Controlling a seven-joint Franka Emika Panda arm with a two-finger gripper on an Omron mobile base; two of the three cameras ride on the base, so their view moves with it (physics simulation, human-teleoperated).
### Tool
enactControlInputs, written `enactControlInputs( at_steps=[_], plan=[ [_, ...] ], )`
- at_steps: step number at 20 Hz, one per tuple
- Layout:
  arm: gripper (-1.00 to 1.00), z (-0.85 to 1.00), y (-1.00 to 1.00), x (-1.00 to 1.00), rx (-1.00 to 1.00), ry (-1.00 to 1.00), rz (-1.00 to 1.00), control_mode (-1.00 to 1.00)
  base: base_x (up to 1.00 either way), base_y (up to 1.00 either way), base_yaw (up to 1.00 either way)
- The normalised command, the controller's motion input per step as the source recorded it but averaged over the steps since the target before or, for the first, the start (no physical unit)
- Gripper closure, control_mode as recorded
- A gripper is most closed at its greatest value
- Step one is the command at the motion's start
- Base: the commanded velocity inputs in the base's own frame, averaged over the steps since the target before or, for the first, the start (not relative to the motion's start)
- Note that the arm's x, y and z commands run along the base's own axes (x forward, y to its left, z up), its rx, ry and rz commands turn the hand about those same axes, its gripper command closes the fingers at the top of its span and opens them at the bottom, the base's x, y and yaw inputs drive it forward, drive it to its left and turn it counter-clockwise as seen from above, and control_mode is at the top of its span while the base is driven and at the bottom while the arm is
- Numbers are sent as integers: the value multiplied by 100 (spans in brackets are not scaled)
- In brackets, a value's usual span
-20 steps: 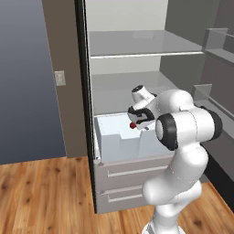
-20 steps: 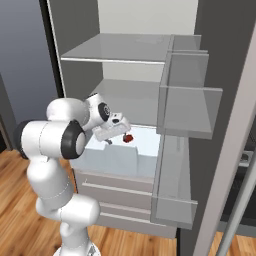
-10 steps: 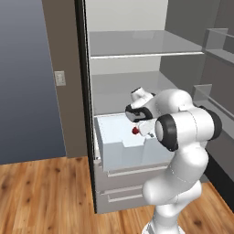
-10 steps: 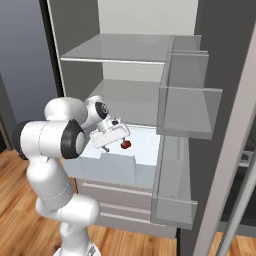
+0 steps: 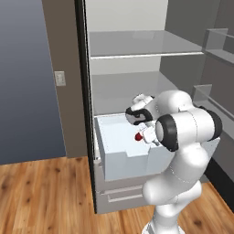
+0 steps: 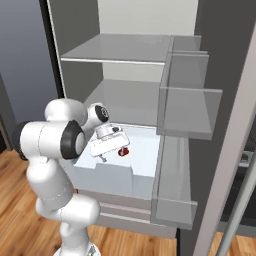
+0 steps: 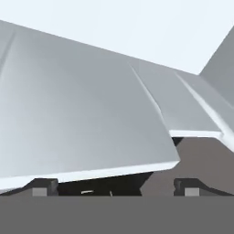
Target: Fully open the fridge drawer.
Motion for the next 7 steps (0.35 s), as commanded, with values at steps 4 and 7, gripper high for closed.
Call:
enactControlInputs(
  at_steps=[4,7],
  plan=[
    [-100,-84,-61,-100,-4,20,0,-100,0,0,0],
    [-100,-78,-60,-100,-2,16,0,-100,0,0,0]
  ],
)
